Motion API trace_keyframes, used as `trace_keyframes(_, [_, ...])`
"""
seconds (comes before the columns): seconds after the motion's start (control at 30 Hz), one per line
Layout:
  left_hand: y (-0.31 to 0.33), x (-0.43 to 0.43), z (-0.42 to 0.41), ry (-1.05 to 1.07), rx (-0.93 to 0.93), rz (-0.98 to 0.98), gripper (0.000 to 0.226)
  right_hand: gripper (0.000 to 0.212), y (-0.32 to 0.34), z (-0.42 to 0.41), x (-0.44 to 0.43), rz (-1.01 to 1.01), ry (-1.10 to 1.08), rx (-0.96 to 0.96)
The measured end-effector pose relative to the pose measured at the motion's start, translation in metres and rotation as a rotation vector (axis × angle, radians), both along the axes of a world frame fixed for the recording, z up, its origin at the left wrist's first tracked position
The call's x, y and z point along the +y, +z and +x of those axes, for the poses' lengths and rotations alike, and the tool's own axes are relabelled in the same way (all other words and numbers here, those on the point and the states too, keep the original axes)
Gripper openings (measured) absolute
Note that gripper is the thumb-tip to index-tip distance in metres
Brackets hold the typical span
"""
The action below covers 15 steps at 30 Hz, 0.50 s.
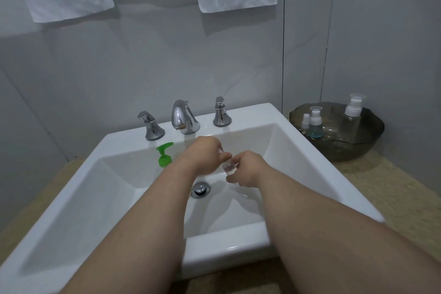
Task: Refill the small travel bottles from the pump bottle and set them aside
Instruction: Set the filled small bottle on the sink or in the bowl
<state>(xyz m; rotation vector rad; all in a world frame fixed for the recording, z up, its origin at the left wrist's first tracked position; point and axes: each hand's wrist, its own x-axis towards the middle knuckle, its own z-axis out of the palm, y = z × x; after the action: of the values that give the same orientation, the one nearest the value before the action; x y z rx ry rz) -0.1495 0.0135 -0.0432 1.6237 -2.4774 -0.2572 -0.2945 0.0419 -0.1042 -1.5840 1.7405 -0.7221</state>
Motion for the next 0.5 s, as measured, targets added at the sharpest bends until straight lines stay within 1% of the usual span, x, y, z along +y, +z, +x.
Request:
trace_keyframes(0.13, [-0.0017, 0.0008, 0.0020, -0.036, 0.084, 0.031, 0.011, 0.026, -0.0014, 0.0007, -0.0025, 0.007, -0.008, 0.016])
trace_keyframes(0.3, [-0.0035, -0.0004, 0.0024, -0.054, 0.206, 0.058, 0.021, 0.029, -0.0045, 0.0004, -0.0057, 0.019, -0.025, 0.005])
trace_keyframes(0.43, [-0.0065, -0.0020, 0.0037, -0.035, 0.319, 0.083, 0.020, 0.027, -0.0057, 0.0012, -0.0066, 0.017, -0.017, 0.013])
trace_keyframes(0.5, [-0.0087, -0.0034, 0.0036, -0.021, 0.326, 0.071, 0.020, 0.026, -0.0056, 0.0012, -0.0066, 0.019, -0.008, 0.026])
